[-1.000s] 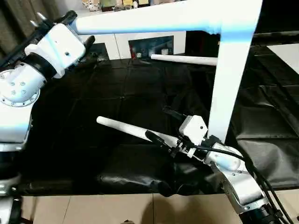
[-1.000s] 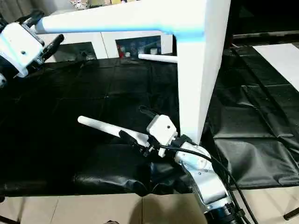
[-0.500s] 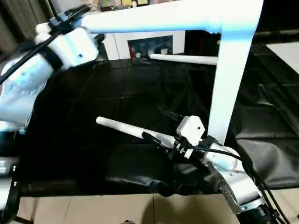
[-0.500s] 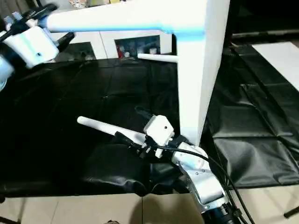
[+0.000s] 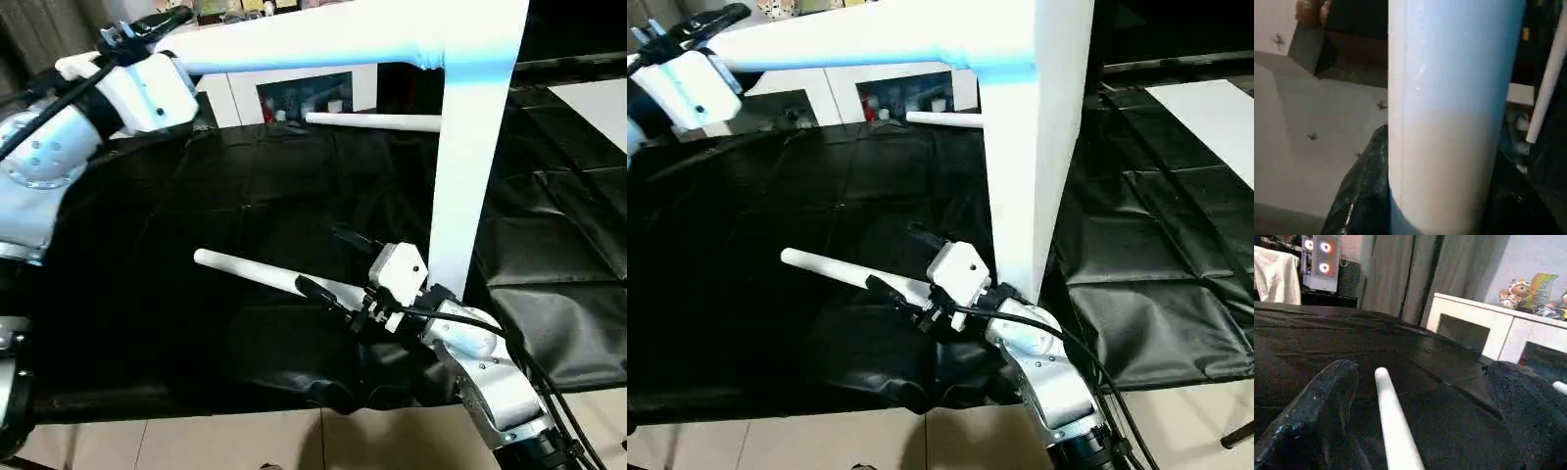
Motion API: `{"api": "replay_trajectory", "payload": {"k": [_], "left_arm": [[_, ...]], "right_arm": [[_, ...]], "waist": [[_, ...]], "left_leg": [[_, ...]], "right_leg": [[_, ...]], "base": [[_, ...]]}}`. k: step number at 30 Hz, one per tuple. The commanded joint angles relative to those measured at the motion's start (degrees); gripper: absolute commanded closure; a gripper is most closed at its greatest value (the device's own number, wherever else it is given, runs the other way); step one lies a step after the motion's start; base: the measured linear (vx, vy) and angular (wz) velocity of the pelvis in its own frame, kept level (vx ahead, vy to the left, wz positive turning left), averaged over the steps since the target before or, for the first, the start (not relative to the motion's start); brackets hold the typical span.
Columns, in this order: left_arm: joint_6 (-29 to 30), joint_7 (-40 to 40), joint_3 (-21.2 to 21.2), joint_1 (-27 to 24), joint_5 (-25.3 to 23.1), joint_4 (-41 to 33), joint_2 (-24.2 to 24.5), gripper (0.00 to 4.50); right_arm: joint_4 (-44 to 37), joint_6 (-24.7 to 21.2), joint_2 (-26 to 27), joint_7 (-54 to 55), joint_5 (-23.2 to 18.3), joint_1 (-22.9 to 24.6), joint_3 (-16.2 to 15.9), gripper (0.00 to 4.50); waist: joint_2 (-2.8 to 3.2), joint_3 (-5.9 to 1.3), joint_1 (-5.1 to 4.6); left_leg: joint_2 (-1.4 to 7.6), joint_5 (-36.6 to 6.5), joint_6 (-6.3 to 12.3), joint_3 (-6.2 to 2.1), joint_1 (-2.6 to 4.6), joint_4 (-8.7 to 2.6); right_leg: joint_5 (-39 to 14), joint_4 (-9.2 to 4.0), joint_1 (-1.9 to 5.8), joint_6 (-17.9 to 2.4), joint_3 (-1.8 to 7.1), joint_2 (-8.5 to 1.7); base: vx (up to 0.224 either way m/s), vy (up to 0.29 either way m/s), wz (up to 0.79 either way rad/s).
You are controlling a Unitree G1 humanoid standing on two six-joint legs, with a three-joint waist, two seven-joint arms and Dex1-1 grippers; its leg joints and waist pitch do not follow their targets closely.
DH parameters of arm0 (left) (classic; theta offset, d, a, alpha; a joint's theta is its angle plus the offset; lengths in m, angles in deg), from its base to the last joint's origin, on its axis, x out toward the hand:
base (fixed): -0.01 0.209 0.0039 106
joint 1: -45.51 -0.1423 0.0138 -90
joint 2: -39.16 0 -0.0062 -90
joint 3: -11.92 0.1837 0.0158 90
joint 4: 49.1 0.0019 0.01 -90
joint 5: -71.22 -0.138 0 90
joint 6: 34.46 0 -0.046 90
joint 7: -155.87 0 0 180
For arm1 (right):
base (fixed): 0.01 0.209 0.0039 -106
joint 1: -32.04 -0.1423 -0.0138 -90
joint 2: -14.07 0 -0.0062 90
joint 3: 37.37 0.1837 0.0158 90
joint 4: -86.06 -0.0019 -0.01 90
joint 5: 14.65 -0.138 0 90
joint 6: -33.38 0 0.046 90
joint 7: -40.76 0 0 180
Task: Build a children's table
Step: Flip table
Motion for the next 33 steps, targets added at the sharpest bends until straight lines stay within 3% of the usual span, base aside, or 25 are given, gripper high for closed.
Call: {"api": "replay_trajectory", "payload": {"k": [1,9,11,14,19,22,28,30,33], "left_arm": [[0.6,2.1,-1.3,-0.7,1.8,-0.4,1.4,2.76],[0.7,4.1,-0.7,-1.1,2.9,-1.3,1.9,2.85],[3.0,5.9,-0.8,-1.0,4.7,-2.4,1.1,2.85],[8.7,8.0,-1.4,-1.4,7.7,-3.7,-0.1,2.86],[24.0,9.4,-4.5,-1.3,14.7,-6.6,-3.5,2.85],[27.0,9.2,-5.3,-1.1,15.9,-6.8,-4.1,2.84],[34.0,8.1,-7.6,-1.1,18.0,-7.8,-5.8,2.81],[39.8,7.0,-9.6,-1.4,18.5,-9.2,-7.2,2.81],[41.9,6.4,-10.5,-1.2,18.3,-9.2,-7.7,2.81]], "right_arm": [[0.1,1.0,0.5,-0.1,0.5,-1.2,-0.6,0.00],[0.4,1.3,0.6,-0.2,0.8,-1.4,-0.5,0.00],[0.3,1.4,0.6,-0.1,0.9,-1.2,-0.4,0.00],[-0.2,1.3,0.5,-0.1,0.9,-0.9,-0.5,0.00],[-0.8,1.4,0.0,-0.5,0.7,-0.5,-0.5,0.00],[-1.0,1.3,-0.2,-0.9,0.5,-0.6,-0.4,0.00],[-2.5,0.4,-0.9,-2.4,-0.3,-0.6,-0.6,0.00],[-4.7,-1.3,-1.7,-3.6,-1.8,-0.7,-0.2,0.00],[-6.1,-2.7,-1.9,-4.0,-3.3,-1.2,0.5,0.00]], "waist": [[0.20,-3.25,0.03],[0.43,-3.25,0.02],[0.55,-3.29,0.01],[0.53,-3.31,0.09],[0.21,-3.18,0.25],[-0.04,-3.16,0.15],[0.08,-3.23,0.04],[0.16,-3.24,0.02],[0.32,-3.39,0.13]], "left_leg": [[1.44,-23.9,-1.42,-1.43,1.11,-5.06],[1.42,-22.8,-1.18,-1.33,1.07,-4.99],[1.42,-22.9,-1.28,-1.29,1.17,-4.98],[1.40,-21.7,-1.01,-1.17,1.16,-4.91],[1.21,-21.5,-0.18,-1.04,1.25,-4.85],[0.94,-19.5,1.14,-1.15,0.85,-4.86],[0.73,-17.0,2.40,-1.08,0.59,-4.65],[0.75,-16.4,2.57,-1.06,0.61,-4.64],[0.61,-14.8,3.10,-1.03,0.52,-4.42]], "right_leg": [[-14.3,-4.40,1.76,-10.1,1.64,-2.83],[-12.6,-4.25,1.86,-10.6,1.61,-2.80],[-12.2,-4.17,1.87,-10.9,1.62,-2.77],[-11.4,-4.05,1.96,-11.3,1.66,-2.83],[-14.5,-4.39,1.93,-10.9,1.65,-2.85],[-16.8,-4.60,2.15,-9.9,1.59,-3.04],[-19.0,-4.86,2.12,-8.9,1.51,-3.03],[-19.2,-4.84,2.26,-8.7,1.47,-2.97],[-18.7,-4.80,2.21,-8.4,1.39,-2.85]], "base": [[0.000,0.000,0.00],[0.000,0.000,0.00],[0.000,0.000,0.00],[0.000,0.000,0.00],[0.000,0.000,0.00],[0.000,0.000,0.00],[0.000,0.000,0.00],[0.000,0.000,0.00],[0.000,0.000,0.00]]}}
